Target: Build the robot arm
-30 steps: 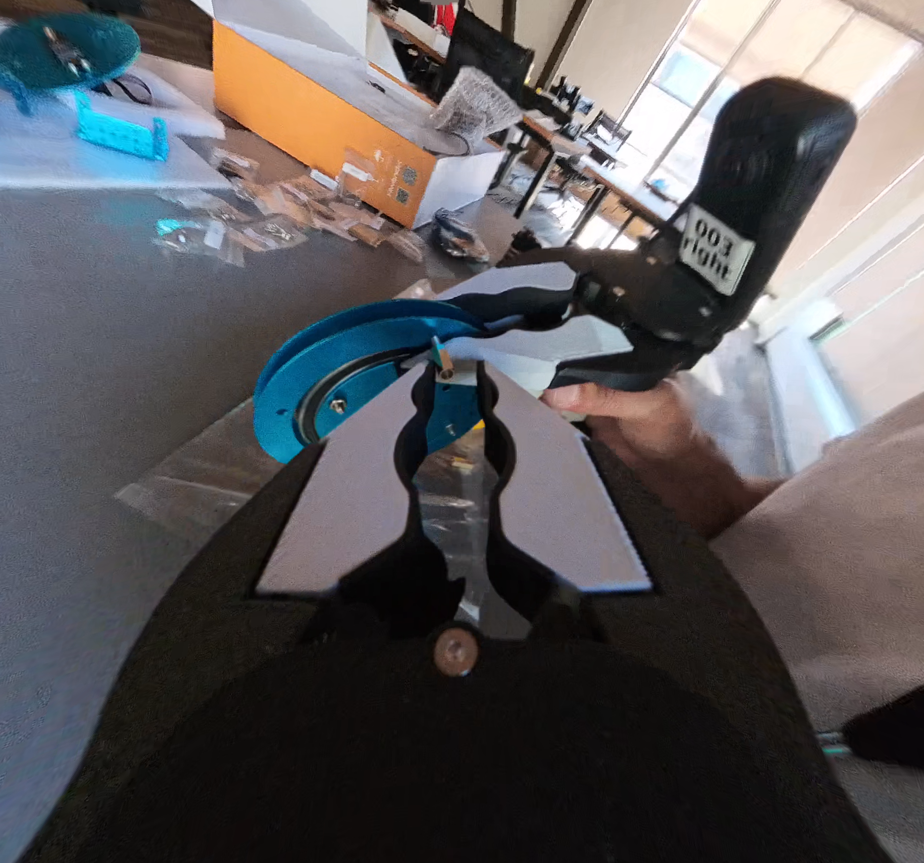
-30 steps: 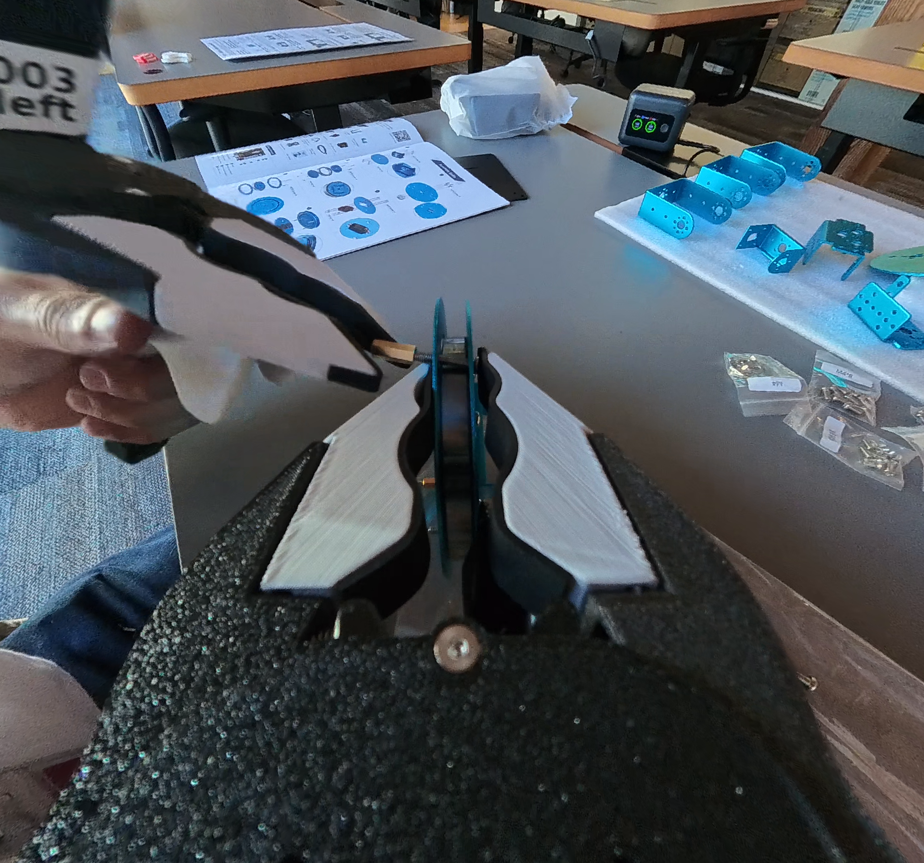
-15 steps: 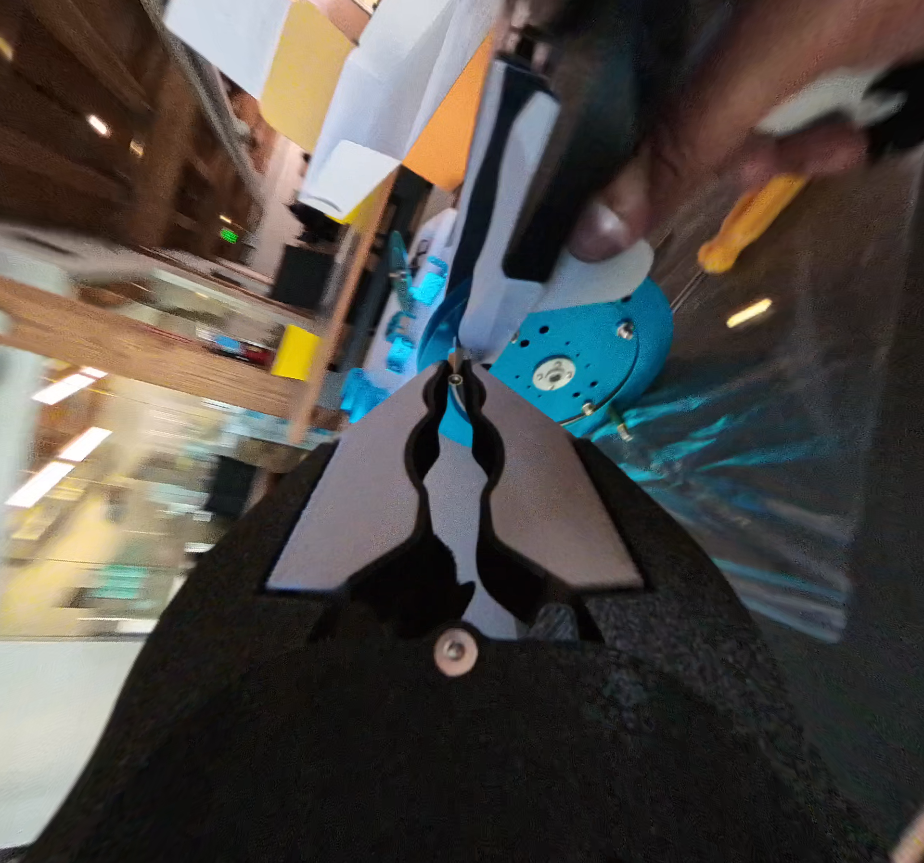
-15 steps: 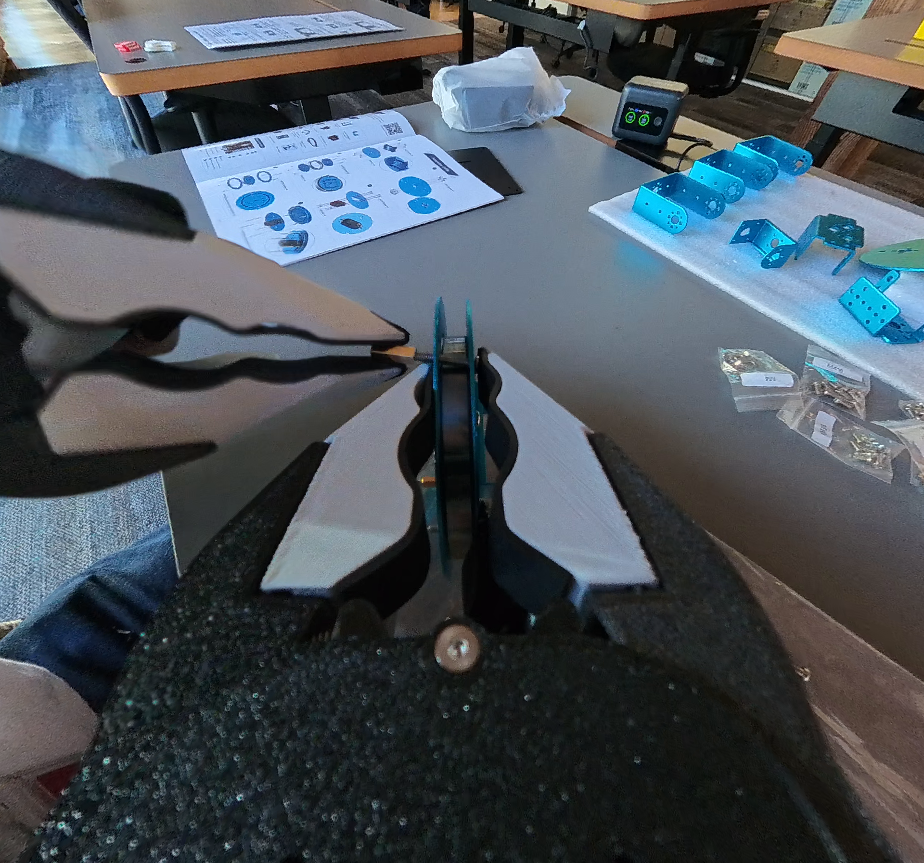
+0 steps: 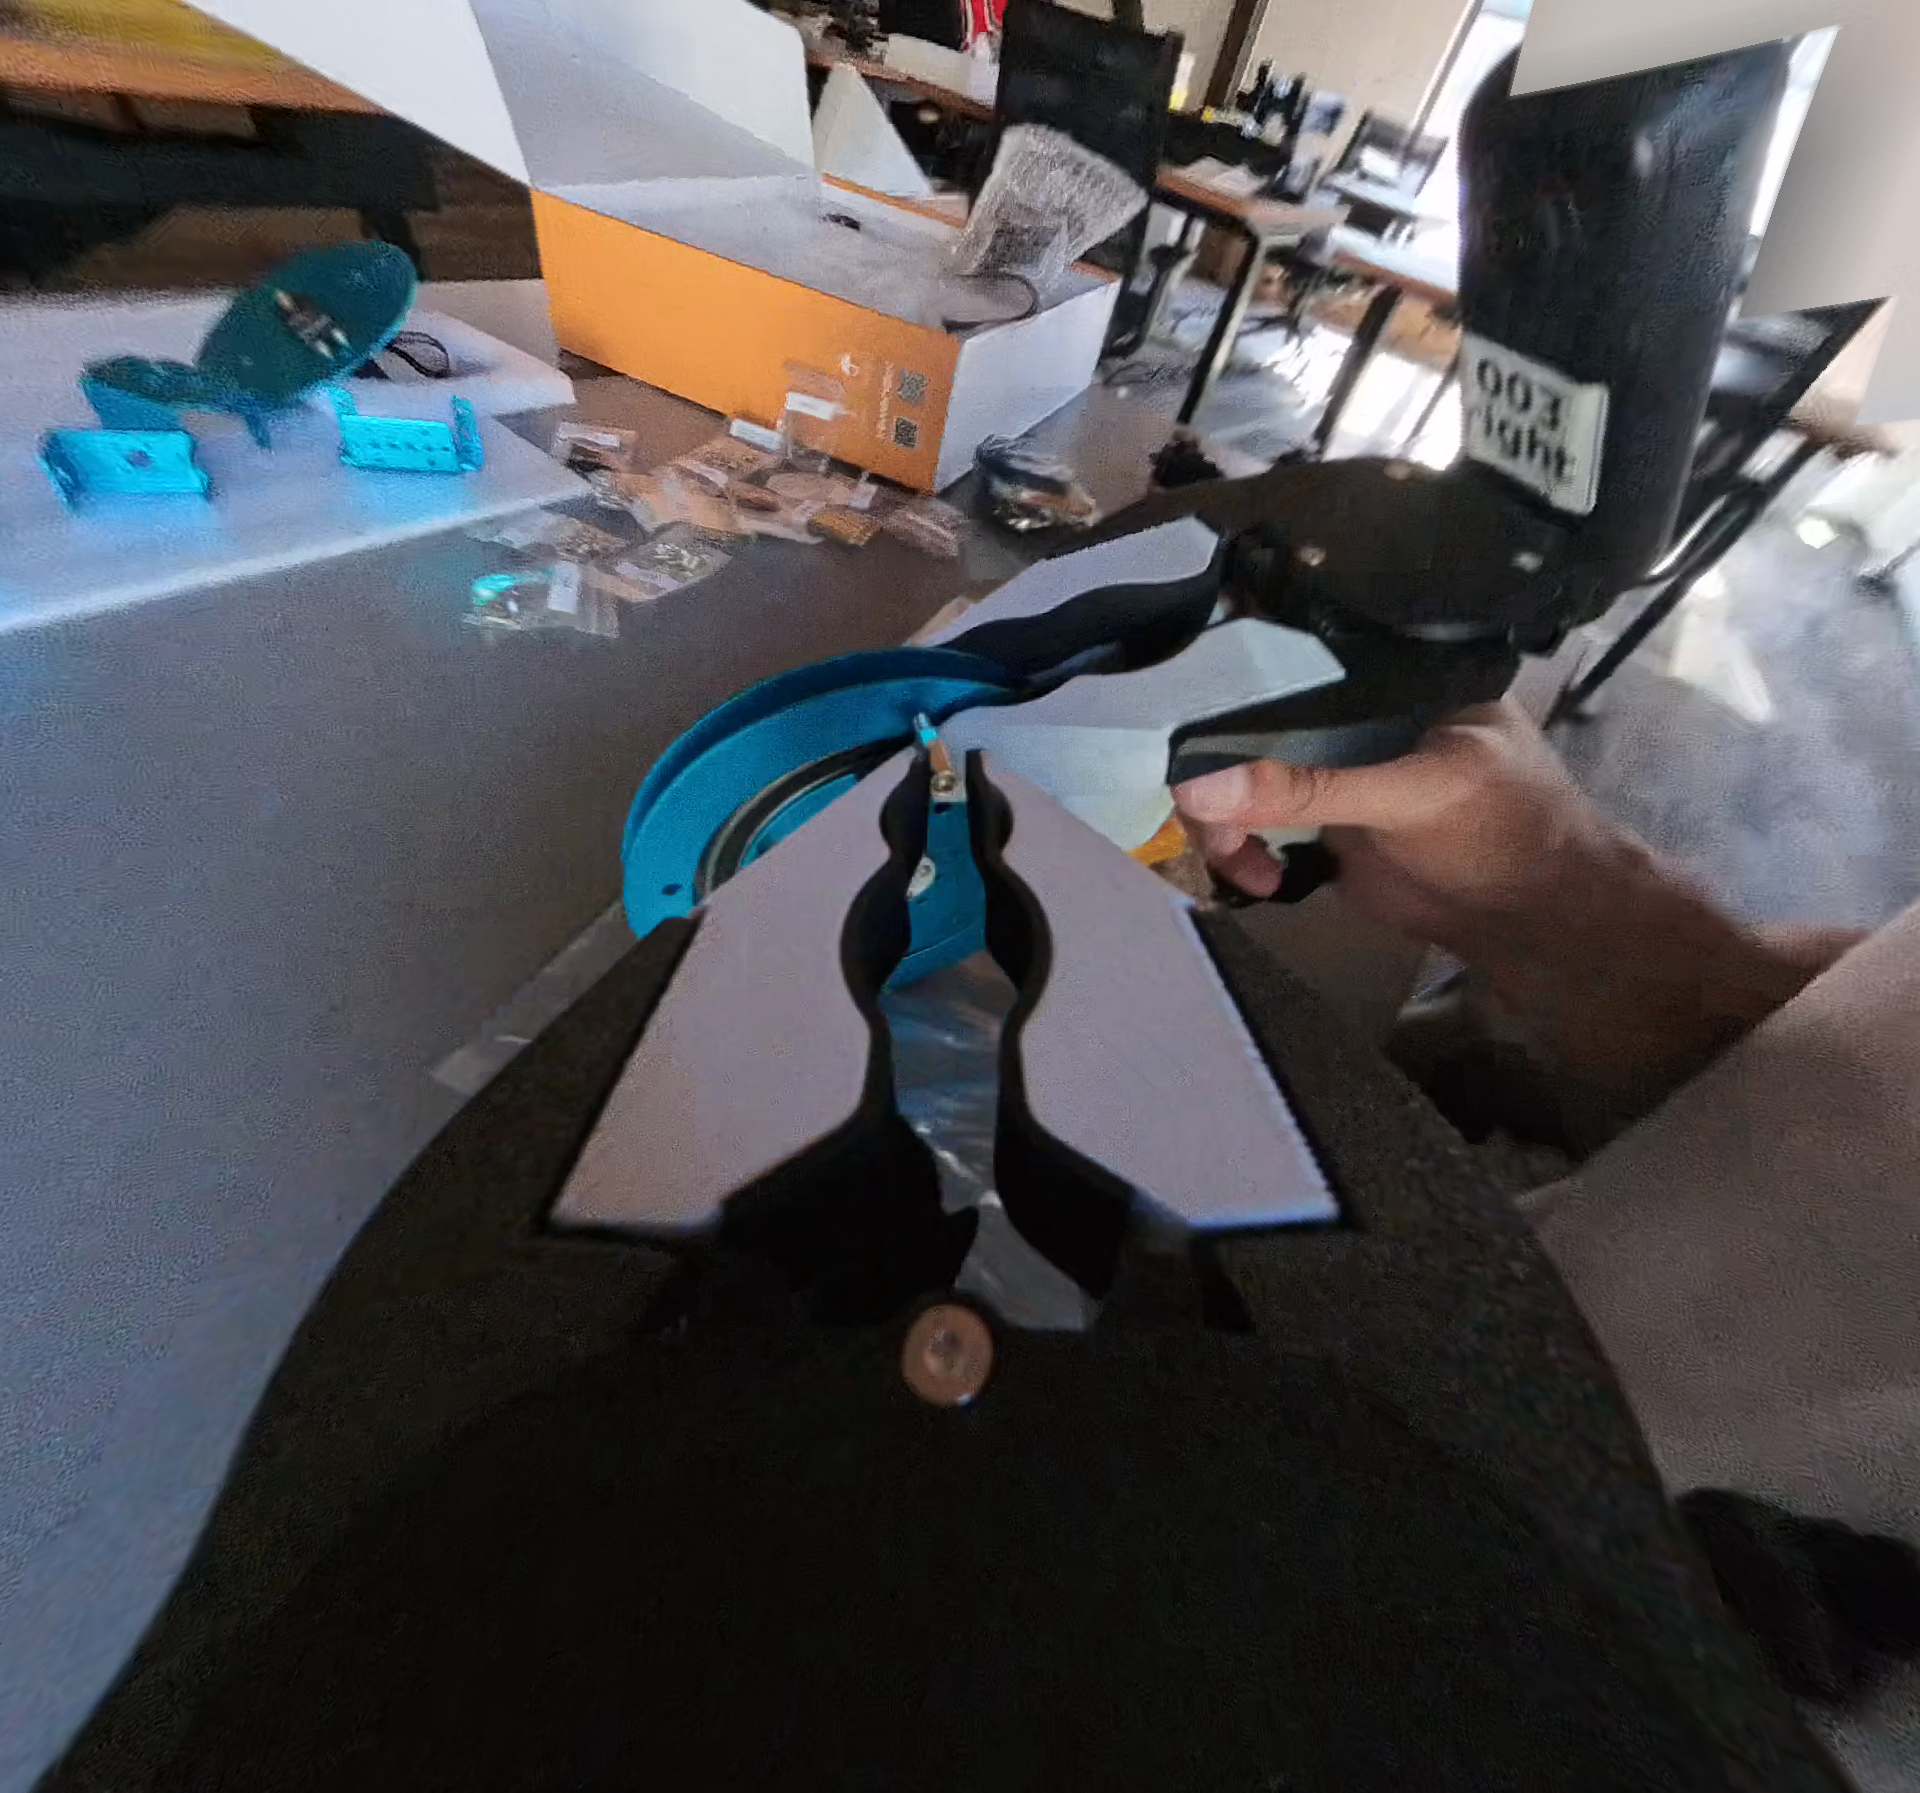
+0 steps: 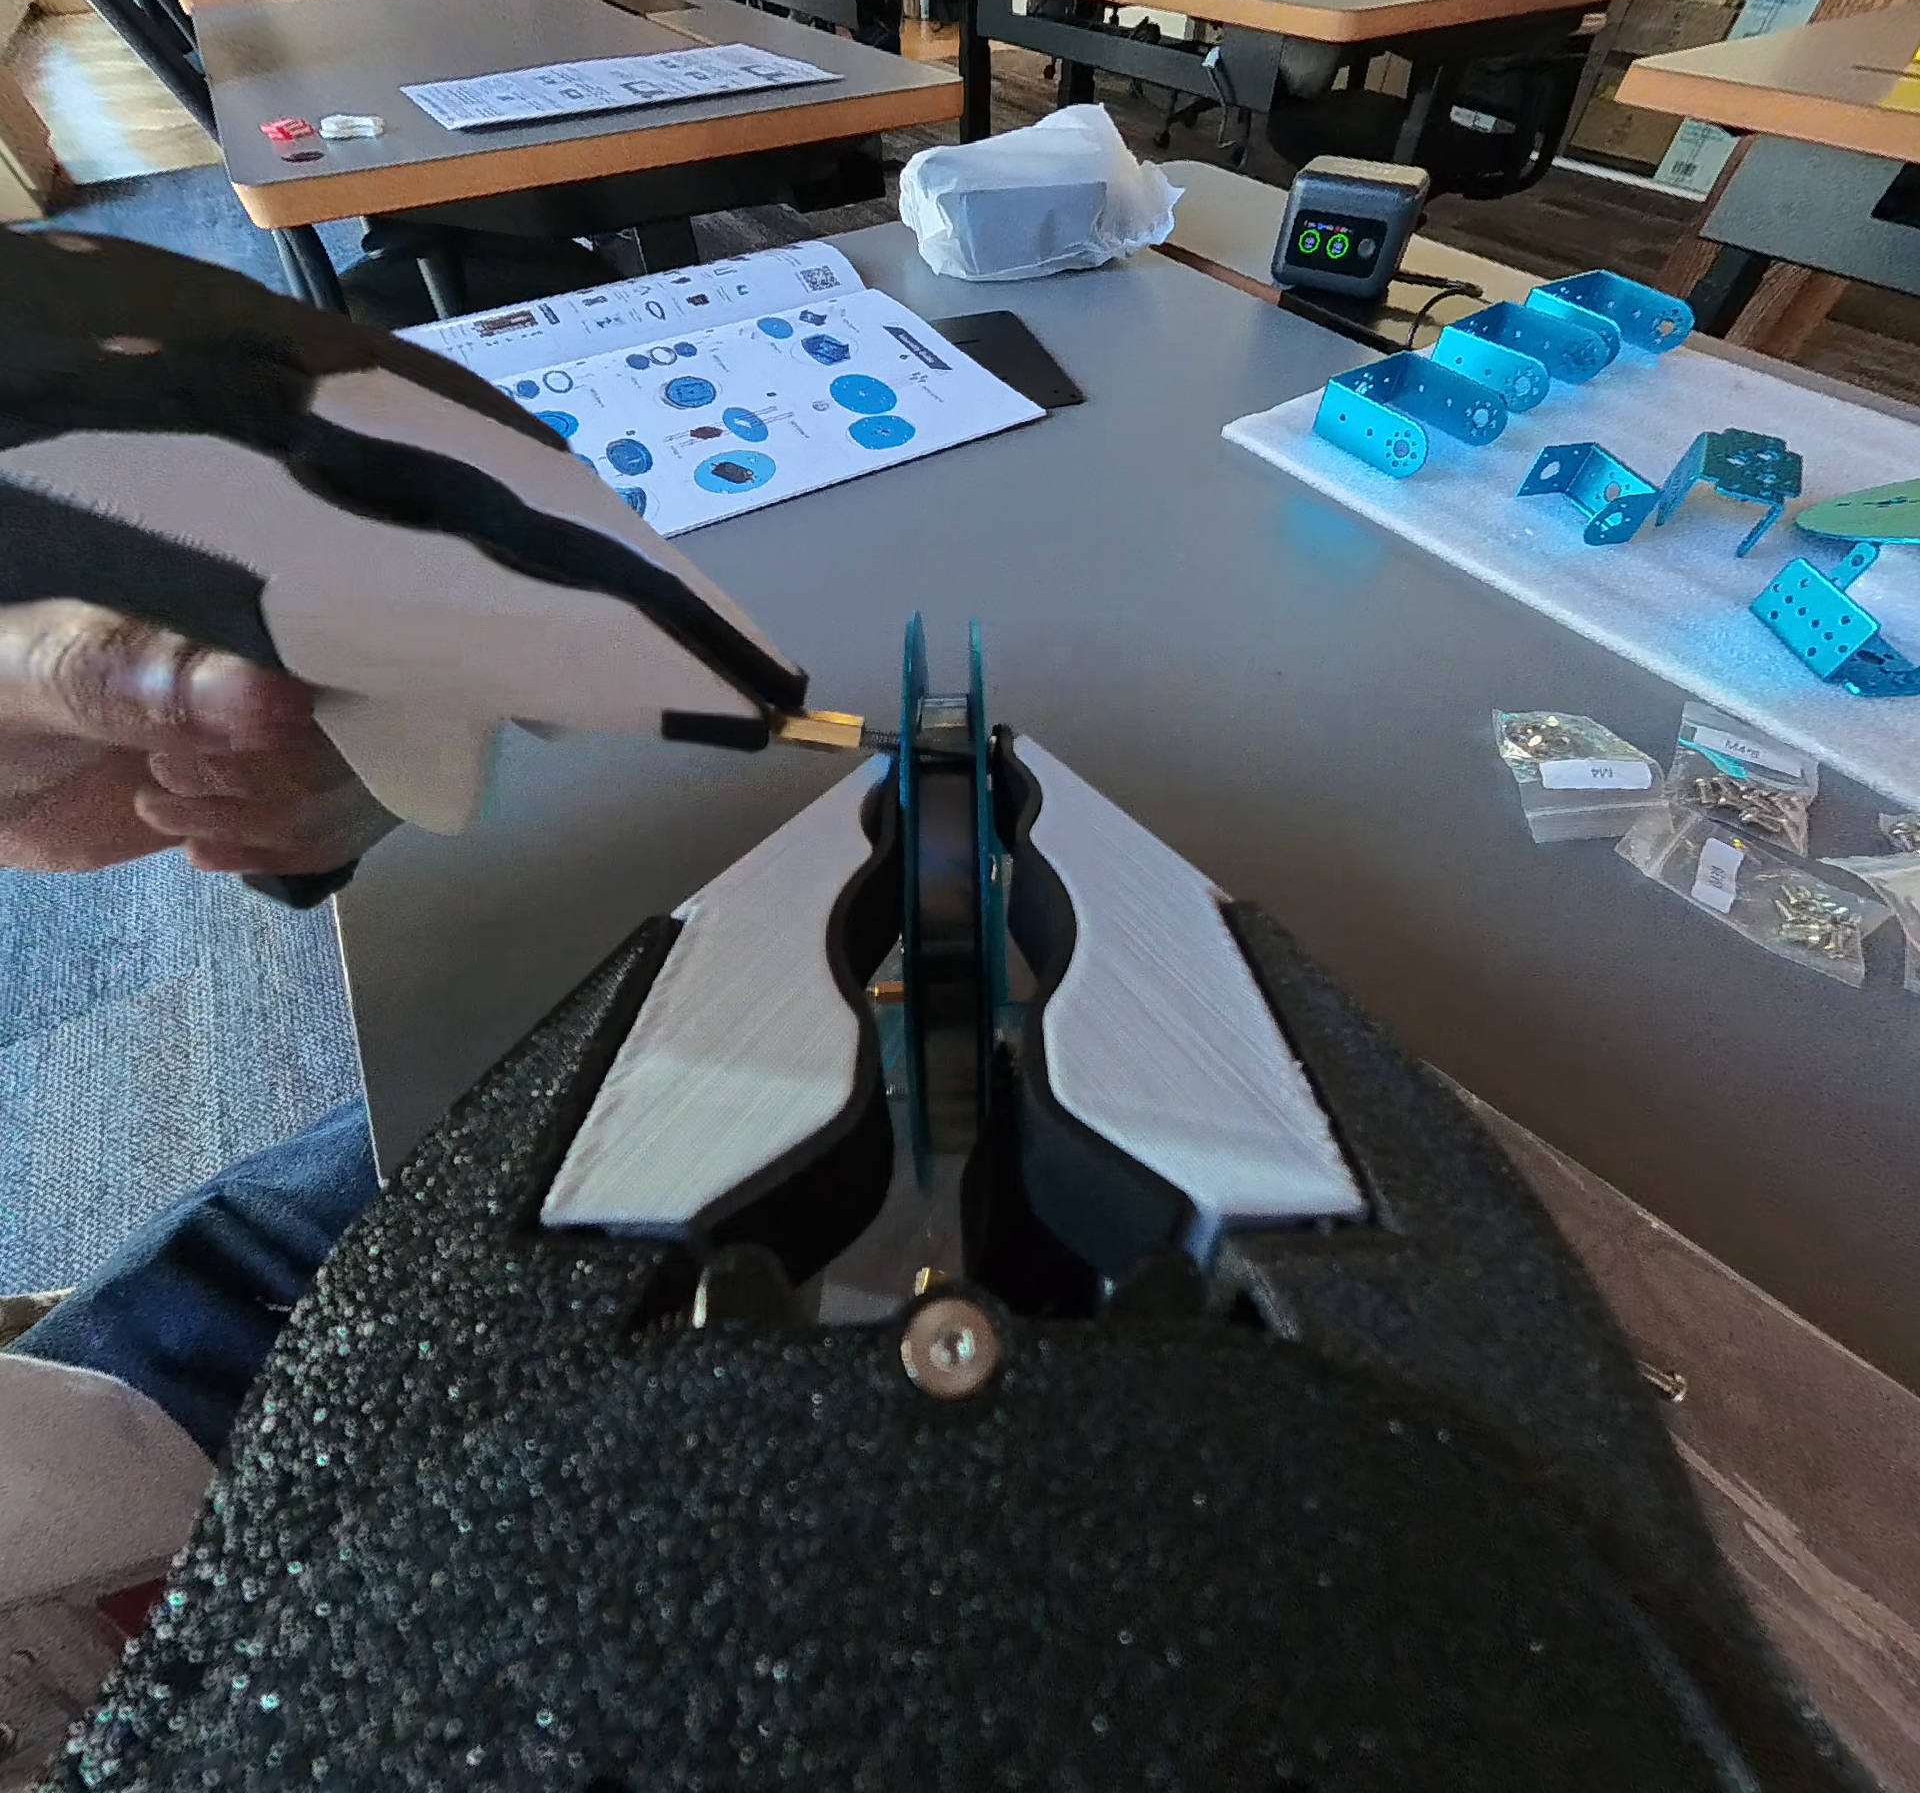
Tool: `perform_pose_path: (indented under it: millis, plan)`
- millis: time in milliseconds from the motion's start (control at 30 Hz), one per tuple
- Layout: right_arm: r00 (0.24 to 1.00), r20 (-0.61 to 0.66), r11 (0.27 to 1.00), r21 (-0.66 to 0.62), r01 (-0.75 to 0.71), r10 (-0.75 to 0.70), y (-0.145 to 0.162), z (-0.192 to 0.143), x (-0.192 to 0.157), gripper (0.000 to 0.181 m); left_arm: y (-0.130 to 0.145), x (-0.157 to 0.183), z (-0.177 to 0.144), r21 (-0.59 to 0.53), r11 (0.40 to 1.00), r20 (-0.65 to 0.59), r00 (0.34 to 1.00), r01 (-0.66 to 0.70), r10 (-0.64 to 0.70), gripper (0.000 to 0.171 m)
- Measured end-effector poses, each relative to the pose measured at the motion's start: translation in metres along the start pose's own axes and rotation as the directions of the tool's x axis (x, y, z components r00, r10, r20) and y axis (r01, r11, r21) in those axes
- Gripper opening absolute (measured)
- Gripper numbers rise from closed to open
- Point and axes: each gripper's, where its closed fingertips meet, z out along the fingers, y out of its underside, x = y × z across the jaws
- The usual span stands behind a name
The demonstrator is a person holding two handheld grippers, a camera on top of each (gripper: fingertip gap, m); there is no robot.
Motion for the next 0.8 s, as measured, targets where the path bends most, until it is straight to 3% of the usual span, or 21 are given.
perform_pose_path:
  millis: [67, 200, 267, 300, 333, 367, 400, 433, 467, 500, 533, 600, 700, 767, 800]
  plan:
    - [1.0, 0.0, 1.0, -0.003, 0.006, -0.006, 0.0, 0.0, -0.001, 0.015, 0.0, -0.001, 0.001, 0.016, 0.997, -0.033, 0.997, 0.073, -0.072, 0.005]
    - [1.0, -0.001, 1.0, -0.001, 0.001, -0.001, 0.0, 0.0, -0.001, 0.015, 0.002, -0.002, 0.004, -0.005, 0.999, 0.035, 0.999, -0.032, 0.032, 0.006]
    - [1.0, 0.0, 1.0, 0.001, -0.007, 0.007, 0.0, 0.0, 0.001, 0.015, 0.002, -0.002, 0.006, -0.038, 0.983, 0.096, 0.979, -0.179, 0.182, 0.005]
    - [1.0, -0.002, 1.0, 0.001, -0.007, 0.007, 0.0, 0.0, 0.001, 0.015, 0.003, -0.002, 0.006, -0.078, 0.944, 0.143, 0.933, -0.322, 0.33, 0.005]
    - [1.0, -0.003, 1.0, 0.001, -0.008, 0.008, 0.0, 0.0, 0.001, 0.015, 0.004, -0.003, 0.007, -0.139, 0.855, 0.193, 0.834, -0.499, 0.518, 0.004]
    - [1.0, -0.002, 1.0, 0.002, -0.009, 0.009, 0.0, 0.0, 0.001, 0.015, 0.005, -0.003, 0.007, -0.224, 0.695, 0.232, 0.656, -0.683, 0.719, 0.004]
    - [1.0, -0.003, 1.0, 0.001, -0.008, 0.008, 0.0, 0.0, 0.001, 0.015, 0.007, -0.004, 0.008, -0.327, 0.464, 0.243, 0.401, -0.823, 0.883, 0.004]
    - [1.0, -0.009, 1.0, 0.0, -0.004, 0.004, 0.0, 0.0, 0.002, 0.015, 0.008, -0.005, 0.008, -0.423, 0.21, 0.221, 0.124, -0.881, 0.967, 0.004]
    - [1.0, -0.012, 1.0, 0.0, -0.004, 0.004, 0.001, -0.001, 0.003, 0.015, 0.008, -0.006, 0.009, -0.484, 0.019, 0.191, -0.085, -0.875, 0.978, 0.004]
    - [1.0, -0.012, 1.0, 0.0, -0.008, 0.008, 0.001, -0.001, 0.004, 0.015, 0.008, -0.006, 0.01, -0.503, -0.051, 0.183, -0.164, -0.863, 0.969, 0.004]
    - [1.0, -0.008, 1.0, 0.001, -0.013, 0.013, 0.001, -0.001, 0.004, 0.015, 0.007, -0.006, 0.011, -0.489, -0.025, 0.197, -0.138, -0.872, 0.971, 0.004]
    - [1.0, -0.002, 1.0, 0.003, -0.018, 0.018, 0.0, -0.001, 0.004, 0.015, 0.005, -0.006, 0.01, -0.425, 0.144, 0.244, 0.041, -0.893, 0.969, 0.005]
    - [1.0, 0.001, 1.0, 0.004, -0.021, 0.021, 0.0, -0.001, 0.003, 0.015, 0.003, -0.007, 0.008, -0.262, 0.578, 0.31, 0.5, -0.772, 0.809, 0.01]
    - [1.0, 0.0, 1.0, 0.003, -0.015, 0.015, 0.0, -0.001, 0.003, 0.015, 0.003, -0.006, 0.007, -0.126, 0.839, 0.288, 0.789, -0.53, 0.542, 0.016]
    - [1.0, -0.001, 1.0, 0.003, -0.016, 0.016, 0.0, -0.001, 0.003, 0.015, 0.003, -0.005, 0.007, -0.058, 0.926, 0.245, 0.894, -0.374, 0.376, 0.019]
